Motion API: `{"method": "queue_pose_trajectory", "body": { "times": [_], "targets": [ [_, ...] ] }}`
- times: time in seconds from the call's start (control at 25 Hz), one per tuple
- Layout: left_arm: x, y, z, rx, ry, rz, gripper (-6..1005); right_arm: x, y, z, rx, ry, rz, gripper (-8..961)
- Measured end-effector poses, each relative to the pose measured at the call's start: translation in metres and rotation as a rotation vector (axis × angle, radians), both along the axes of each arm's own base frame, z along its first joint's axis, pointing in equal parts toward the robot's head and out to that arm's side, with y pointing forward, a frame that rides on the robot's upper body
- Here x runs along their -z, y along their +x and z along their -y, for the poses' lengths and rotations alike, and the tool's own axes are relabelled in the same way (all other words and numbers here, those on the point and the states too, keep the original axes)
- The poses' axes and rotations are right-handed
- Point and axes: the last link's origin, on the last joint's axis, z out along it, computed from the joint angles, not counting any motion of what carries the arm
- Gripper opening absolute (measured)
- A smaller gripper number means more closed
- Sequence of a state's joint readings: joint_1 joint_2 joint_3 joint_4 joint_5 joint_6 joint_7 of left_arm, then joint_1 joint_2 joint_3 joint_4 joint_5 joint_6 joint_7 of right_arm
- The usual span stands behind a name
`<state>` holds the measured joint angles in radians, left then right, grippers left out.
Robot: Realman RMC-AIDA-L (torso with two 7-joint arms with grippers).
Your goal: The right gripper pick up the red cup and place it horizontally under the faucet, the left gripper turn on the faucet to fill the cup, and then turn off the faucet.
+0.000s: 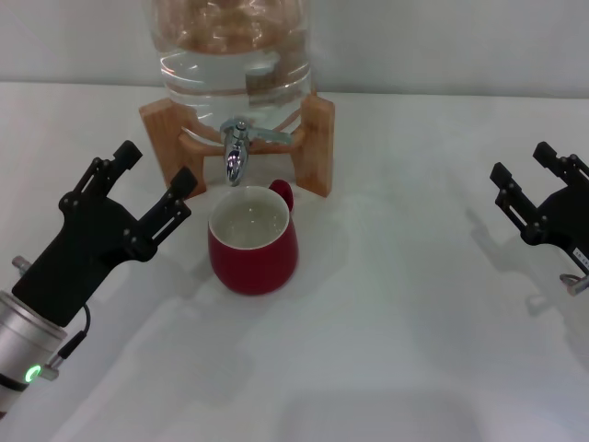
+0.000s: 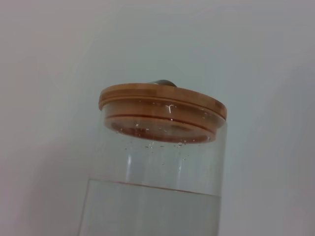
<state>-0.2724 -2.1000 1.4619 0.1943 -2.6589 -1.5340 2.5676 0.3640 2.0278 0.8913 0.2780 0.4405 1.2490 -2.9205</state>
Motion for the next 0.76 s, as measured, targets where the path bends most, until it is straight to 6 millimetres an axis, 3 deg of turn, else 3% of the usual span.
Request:
{"method": "queue_pose_trajectory", "body": {
  "times": [0.76],
  "targets": [
    [0.0003, 0.0006, -0.0054, -0.006, -0.002, -0.009, 857, 0.0007, -0.0005, 0.0004, -0.002, -0.003, 0.0, 603]
  ]
}}
